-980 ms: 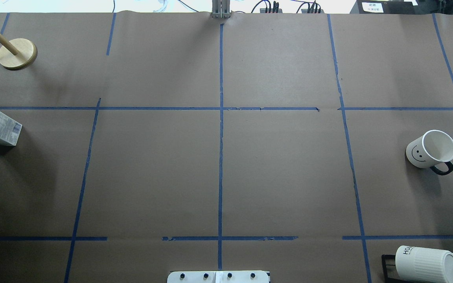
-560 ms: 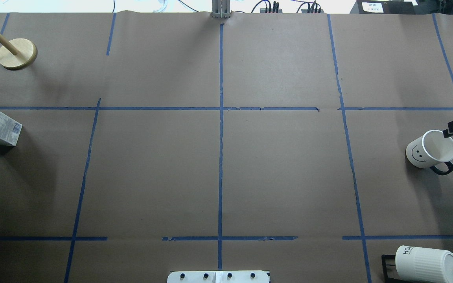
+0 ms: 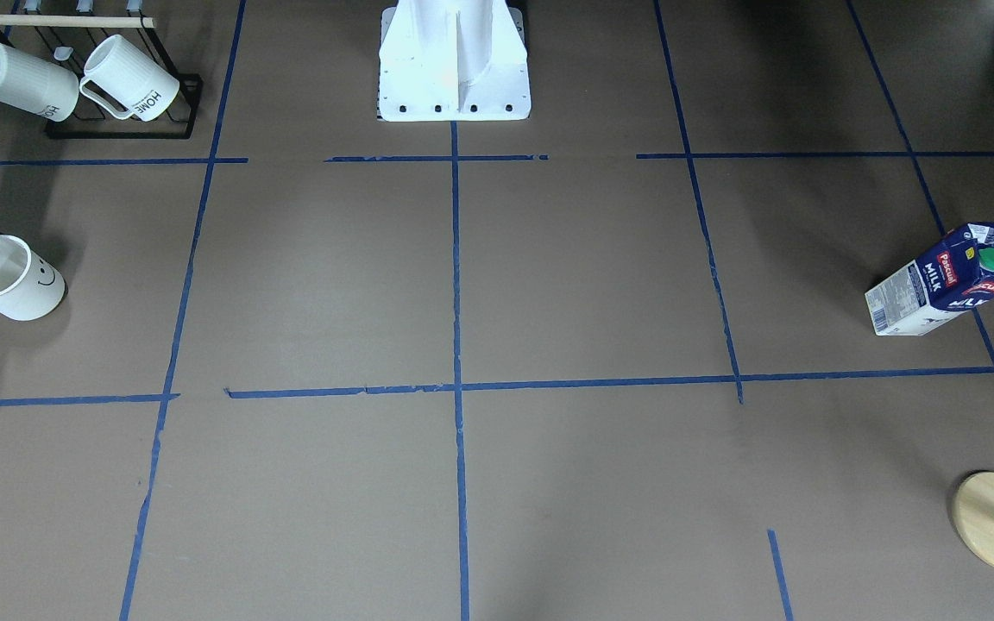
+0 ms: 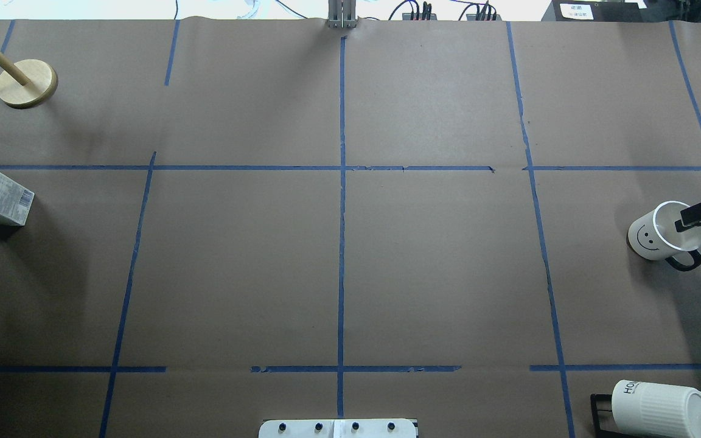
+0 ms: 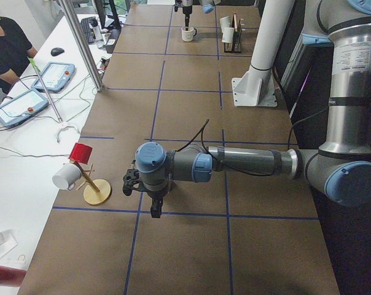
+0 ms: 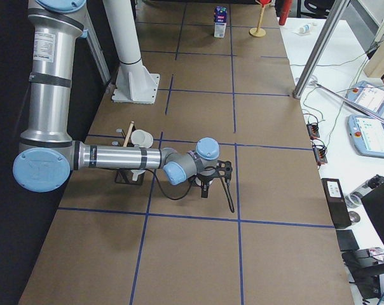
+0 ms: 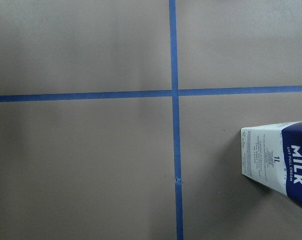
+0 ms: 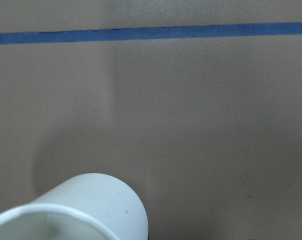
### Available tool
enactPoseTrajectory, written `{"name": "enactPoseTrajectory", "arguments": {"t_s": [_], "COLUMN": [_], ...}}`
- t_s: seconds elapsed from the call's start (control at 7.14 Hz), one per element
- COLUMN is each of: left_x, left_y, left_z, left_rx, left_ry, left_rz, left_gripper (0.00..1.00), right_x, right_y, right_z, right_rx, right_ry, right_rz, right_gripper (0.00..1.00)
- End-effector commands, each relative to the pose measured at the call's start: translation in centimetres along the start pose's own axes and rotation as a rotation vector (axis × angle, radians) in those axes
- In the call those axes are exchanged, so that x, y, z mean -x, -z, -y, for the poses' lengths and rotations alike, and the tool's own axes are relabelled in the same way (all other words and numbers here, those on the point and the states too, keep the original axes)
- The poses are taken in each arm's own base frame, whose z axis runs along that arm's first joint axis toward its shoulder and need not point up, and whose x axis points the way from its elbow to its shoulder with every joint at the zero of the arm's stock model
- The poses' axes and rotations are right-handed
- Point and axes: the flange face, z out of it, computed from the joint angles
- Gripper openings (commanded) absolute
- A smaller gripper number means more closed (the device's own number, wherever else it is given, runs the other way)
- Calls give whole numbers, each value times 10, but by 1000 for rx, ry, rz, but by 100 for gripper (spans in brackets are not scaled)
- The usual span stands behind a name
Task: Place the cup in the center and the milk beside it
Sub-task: 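Lower the right gripper onto the white mug and grasp its rim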
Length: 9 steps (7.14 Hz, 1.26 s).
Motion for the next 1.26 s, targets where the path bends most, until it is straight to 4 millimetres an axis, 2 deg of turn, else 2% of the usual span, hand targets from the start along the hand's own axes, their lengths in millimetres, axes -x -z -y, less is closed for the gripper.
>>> {"name": "enactPoseTrajectory", "arguments": {"t_s": [0.0, 0.14, 0.28, 0.56, 0.84, 0.98, 1.12], "left_x": [0, -1, 0, 0, 0, 0, 0], "left_y": [0, 1, 0, 0, 0, 0, 0], "left_z": [0, 1, 0, 0, -1, 0, 0], "left_rx": [-1, -2, -1, -1, 0, -1, -1], "left_ry": [-1, 0, 1, 1, 2, 1, 1], "left_rz": [2, 0, 2, 0, 0, 0, 0], "left_gripper": [100, 100, 100, 100, 100, 100, 100], "right_x": [9, 12, 14, 26, 56, 69, 94], "right_y": [3, 5, 7, 19, 46, 54, 68], "right_z": [5, 5, 5, 5, 2, 4, 17], "right_rx": [-9, -12, -16, -29, -37, -33, -53], "right_ry": [-15, -12, -3, 7, 35, -10, -74], "right_rz": [10, 15, 18, 40, 105, 129, 161], "right_gripper": [73, 19, 1, 0, 0, 0, 0]}}
